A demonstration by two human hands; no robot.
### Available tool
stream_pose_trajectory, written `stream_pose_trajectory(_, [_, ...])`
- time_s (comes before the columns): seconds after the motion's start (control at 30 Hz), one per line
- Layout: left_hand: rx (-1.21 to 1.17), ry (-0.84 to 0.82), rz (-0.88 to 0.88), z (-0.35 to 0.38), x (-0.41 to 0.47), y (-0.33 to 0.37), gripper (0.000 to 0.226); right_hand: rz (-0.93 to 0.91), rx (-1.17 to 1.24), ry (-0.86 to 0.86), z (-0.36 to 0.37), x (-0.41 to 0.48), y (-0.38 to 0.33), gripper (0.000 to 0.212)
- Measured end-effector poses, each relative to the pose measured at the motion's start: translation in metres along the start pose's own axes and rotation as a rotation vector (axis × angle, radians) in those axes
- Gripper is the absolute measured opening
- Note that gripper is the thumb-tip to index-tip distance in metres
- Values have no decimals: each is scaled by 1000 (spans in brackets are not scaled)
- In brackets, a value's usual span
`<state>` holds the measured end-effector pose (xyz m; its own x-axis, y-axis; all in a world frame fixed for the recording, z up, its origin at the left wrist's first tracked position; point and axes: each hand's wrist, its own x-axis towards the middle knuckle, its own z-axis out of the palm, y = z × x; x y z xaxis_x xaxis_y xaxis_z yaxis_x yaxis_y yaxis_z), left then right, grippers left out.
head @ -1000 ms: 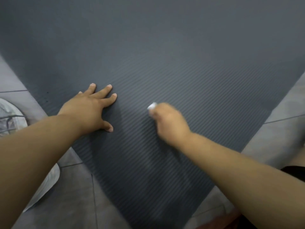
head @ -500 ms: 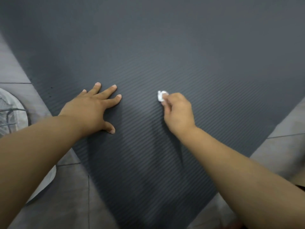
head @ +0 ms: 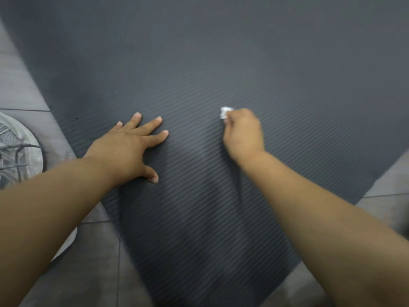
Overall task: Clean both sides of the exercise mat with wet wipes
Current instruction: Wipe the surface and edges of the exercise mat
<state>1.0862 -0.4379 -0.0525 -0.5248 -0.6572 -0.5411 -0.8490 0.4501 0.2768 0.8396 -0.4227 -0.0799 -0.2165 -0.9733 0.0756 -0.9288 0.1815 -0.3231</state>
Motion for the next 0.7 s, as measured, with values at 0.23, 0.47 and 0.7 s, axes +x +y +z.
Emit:
stream_pose_trajectory(0.23, [55, 52, 3, 0, -15, -15, 104, -803, 59, -253, 2, -24, -13, 22])
stream_pose_trajectory(0.47, [-58, 80, 15, 4, -20, -29, 108, 247, -31, 30, -6, 41, 21, 32])
stream_pose_trajectory(0.7, [-68, 80, 2, -5, -22, -28, 112, -773, 119, -248, 19, -13, -36, 24])
